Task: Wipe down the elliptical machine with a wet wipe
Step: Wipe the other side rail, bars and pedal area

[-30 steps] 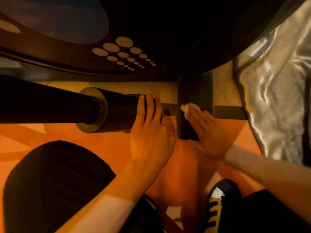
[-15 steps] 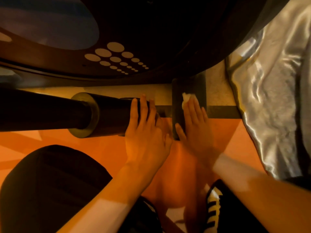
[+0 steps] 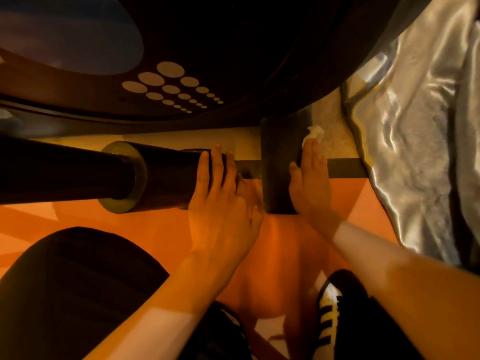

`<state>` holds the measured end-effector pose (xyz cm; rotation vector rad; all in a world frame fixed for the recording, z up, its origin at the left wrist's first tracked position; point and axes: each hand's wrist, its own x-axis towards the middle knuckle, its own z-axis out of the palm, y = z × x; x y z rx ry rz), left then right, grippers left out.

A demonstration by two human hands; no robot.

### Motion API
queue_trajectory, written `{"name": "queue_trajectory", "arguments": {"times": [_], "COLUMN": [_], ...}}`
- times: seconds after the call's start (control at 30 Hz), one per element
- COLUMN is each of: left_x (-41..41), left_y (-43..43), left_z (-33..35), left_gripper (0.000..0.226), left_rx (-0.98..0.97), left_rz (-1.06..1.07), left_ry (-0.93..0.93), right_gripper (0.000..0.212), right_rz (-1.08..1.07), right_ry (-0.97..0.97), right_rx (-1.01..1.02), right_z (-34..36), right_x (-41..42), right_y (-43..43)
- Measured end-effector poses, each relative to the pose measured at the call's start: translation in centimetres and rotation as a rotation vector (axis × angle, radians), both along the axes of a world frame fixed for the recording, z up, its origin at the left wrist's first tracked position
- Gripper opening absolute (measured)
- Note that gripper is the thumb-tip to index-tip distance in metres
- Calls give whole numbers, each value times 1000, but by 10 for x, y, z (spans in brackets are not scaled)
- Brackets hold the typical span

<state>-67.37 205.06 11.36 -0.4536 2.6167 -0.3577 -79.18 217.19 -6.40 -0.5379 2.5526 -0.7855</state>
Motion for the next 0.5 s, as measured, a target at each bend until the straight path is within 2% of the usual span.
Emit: {"name": "queue_trajectory", "arguments": {"times": [0.13,0.23,0.37,0.43,0.5], "left_x": [-1,-1,3,6,7], "left_y": [1,1,0,-1,-2], "left_z": [-2,-2,-4,-6,-8], "left_gripper": [76,76,72,68,71], "left_rx": [-26,-27,3,22,28], "left_rz": [13,19,15,1,-7], "left_ry": [7,14,28,39,43], "right_gripper": [73,70,71,75,63], "right_rz": [-102,-116,-170,-193,-213], "right_ry": [53,47,52,-80,-217], "right_rx": [66,-41,66,73,3], "right_z": [13,22,7,2,2], "right_x": [101,126,56,1,-20], "right_y": [27,25,9,4,5]}}
